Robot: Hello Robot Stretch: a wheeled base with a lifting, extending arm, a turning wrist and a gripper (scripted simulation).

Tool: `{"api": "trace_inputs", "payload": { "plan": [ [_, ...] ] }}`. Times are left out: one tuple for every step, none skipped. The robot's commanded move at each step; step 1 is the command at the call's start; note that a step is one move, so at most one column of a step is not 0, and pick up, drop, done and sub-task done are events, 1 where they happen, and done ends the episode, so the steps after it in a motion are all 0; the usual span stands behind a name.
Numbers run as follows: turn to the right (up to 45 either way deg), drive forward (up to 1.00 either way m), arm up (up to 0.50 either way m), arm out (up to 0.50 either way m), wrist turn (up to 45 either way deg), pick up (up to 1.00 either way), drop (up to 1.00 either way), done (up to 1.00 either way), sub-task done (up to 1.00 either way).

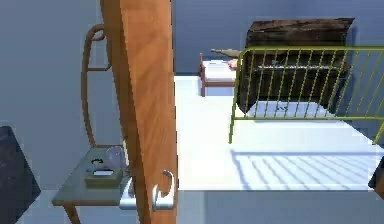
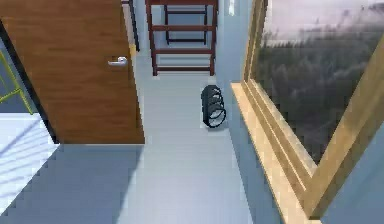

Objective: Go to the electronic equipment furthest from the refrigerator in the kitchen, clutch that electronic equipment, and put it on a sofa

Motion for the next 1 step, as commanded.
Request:
{"api": "trace_inputs", "payload": {
  "plan": [
    [45.0,0.00,0.00,0.00,0.0,0.00,0.00,0.00,0.00]
  ]
}}
